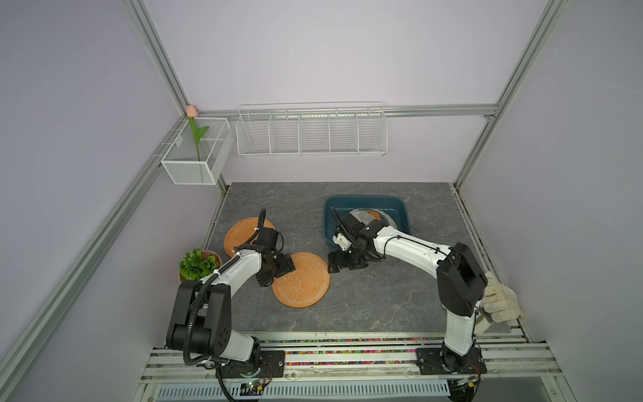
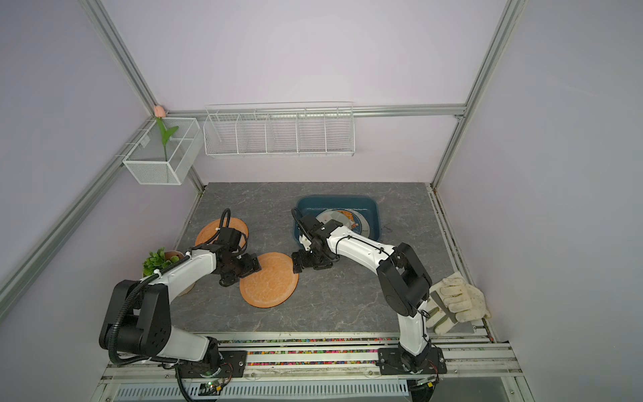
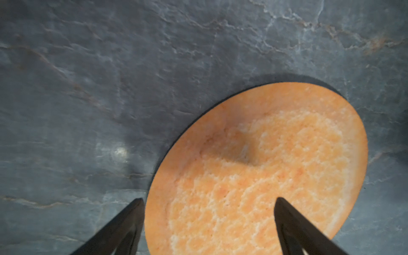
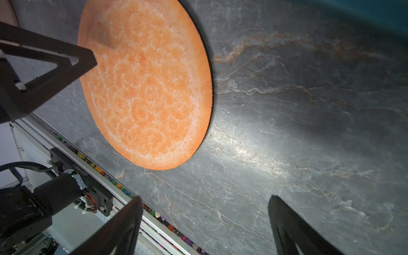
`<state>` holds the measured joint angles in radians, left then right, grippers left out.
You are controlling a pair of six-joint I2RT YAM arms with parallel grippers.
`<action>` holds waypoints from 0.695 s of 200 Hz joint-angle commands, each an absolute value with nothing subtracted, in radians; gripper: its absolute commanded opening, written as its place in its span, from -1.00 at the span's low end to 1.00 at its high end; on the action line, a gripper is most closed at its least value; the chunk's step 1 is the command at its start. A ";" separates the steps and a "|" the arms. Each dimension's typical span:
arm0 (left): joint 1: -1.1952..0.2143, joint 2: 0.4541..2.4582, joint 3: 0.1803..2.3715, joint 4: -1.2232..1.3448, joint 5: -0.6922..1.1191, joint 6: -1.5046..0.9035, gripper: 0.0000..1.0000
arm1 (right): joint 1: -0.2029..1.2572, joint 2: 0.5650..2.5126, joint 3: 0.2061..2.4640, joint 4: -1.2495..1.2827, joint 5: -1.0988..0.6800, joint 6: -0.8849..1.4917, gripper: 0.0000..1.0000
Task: Put the coasters into the storage box
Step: Move the coaster to the center of the board.
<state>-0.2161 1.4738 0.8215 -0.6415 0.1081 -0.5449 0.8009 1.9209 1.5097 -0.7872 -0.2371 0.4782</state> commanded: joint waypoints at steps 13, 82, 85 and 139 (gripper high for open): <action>-0.212 1.478 0.803 -0.628 0.049 -0.521 0.84 | 0.815 1.929 1.524 -0.776 -0.240 0.477 0.79; -0.275 1.542 0.778 -0.583 0.164 -0.484 0.75 | 0.826 1.924 1.495 -0.759 -0.210 0.497 0.78; -0.283 1.543 0.779 -0.586 0.165 -0.484 0.75 | 0.825 1.924 1.493 -0.759 -0.205 0.498 0.78; -0.374 1.552 0.770 -0.575 0.208 -0.508 0.68 | 0.820 1.918 1.457 -0.784 -0.127 0.525 0.79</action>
<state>-0.3489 1.5166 0.8005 -0.5697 0.1406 -0.4965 0.8200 1.9213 1.4963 -0.7650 -0.1783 0.4957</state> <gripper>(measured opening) 0.847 0.894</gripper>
